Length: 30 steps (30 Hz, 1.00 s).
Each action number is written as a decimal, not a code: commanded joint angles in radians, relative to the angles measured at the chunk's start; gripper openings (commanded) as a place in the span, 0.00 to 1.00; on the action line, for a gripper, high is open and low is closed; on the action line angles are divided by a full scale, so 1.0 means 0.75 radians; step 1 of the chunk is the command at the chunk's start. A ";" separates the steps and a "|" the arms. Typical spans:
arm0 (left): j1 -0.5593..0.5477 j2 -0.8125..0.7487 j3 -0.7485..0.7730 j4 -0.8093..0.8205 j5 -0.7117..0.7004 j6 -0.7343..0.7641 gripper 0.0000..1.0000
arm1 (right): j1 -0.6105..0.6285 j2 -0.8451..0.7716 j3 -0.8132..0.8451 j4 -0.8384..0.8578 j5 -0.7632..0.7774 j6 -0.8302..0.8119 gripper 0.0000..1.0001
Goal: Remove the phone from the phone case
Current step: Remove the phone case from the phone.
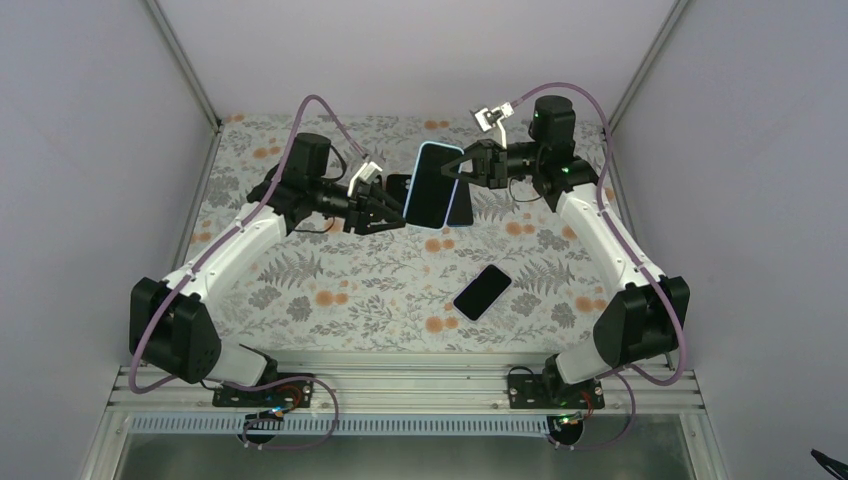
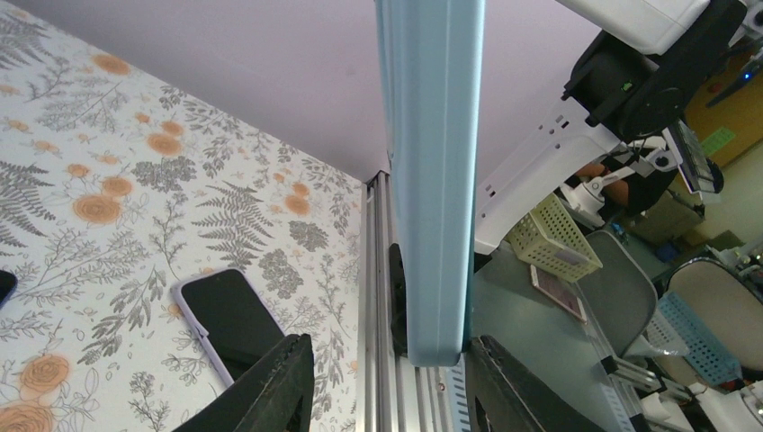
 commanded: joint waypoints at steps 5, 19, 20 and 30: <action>0.034 0.035 -0.019 0.079 -0.082 -0.058 0.39 | 0.001 -0.067 0.003 0.053 -0.135 0.038 0.04; 0.066 0.034 -0.066 0.123 -0.122 -0.092 0.38 | 0.021 -0.064 0.005 0.053 -0.184 0.038 0.04; 0.068 0.030 -0.069 0.129 -0.115 -0.094 0.38 | 0.021 -0.063 0.006 0.054 -0.185 0.038 0.04; 0.077 0.003 -0.098 0.180 -0.078 -0.129 0.38 | 0.021 -0.065 0.000 0.053 -0.178 0.040 0.04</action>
